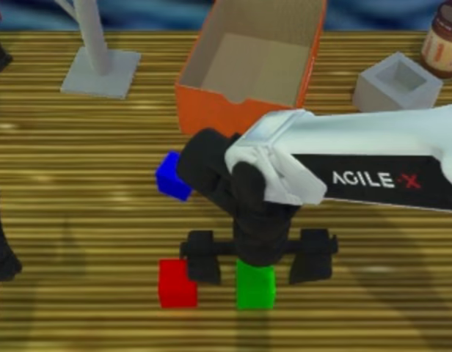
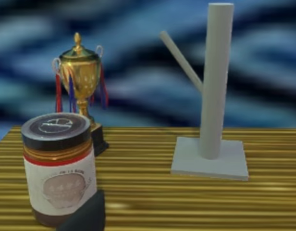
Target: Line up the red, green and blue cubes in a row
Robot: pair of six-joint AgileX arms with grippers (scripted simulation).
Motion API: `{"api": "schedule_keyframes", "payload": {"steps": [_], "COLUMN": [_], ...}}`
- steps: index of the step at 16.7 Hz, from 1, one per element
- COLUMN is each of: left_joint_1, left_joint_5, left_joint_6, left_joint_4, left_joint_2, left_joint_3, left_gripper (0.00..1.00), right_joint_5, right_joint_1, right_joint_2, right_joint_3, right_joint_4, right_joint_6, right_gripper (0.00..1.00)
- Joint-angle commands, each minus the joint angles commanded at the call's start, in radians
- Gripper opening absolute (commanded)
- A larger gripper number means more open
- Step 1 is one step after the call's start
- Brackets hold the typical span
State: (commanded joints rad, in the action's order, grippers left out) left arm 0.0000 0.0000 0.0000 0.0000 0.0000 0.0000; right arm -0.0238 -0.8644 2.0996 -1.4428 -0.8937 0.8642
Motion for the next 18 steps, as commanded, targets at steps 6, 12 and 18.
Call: {"api": "schedule_keyframes", "payload": {"steps": [6, 12, 18], "left_joint_1": [0.000, 0.000, -0.002], "left_joint_5": [0.000, 0.000, 0.000], "left_joint_6": [0.000, 0.000, 0.000], "left_joint_4": [0.000, 0.000, -0.006], "left_joint_2": [0.000, 0.000, 0.009], "left_joint_3": [0.000, 0.000, 0.009], "left_gripper": [1.00, 1.00, 1.00], "right_joint_5": [0.002, 0.001, -0.001], "right_joint_1": [-0.004, -0.011, -0.002], "right_joint_2": [-0.012, -0.080, -0.090], "right_joint_3": [-0.032, -0.158, -0.154], "right_joint_4": [-0.042, -0.240, -0.239], "right_joint_6": [-0.001, 0.001, -0.003], "right_gripper": [1.00, 1.00, 1.00]}}
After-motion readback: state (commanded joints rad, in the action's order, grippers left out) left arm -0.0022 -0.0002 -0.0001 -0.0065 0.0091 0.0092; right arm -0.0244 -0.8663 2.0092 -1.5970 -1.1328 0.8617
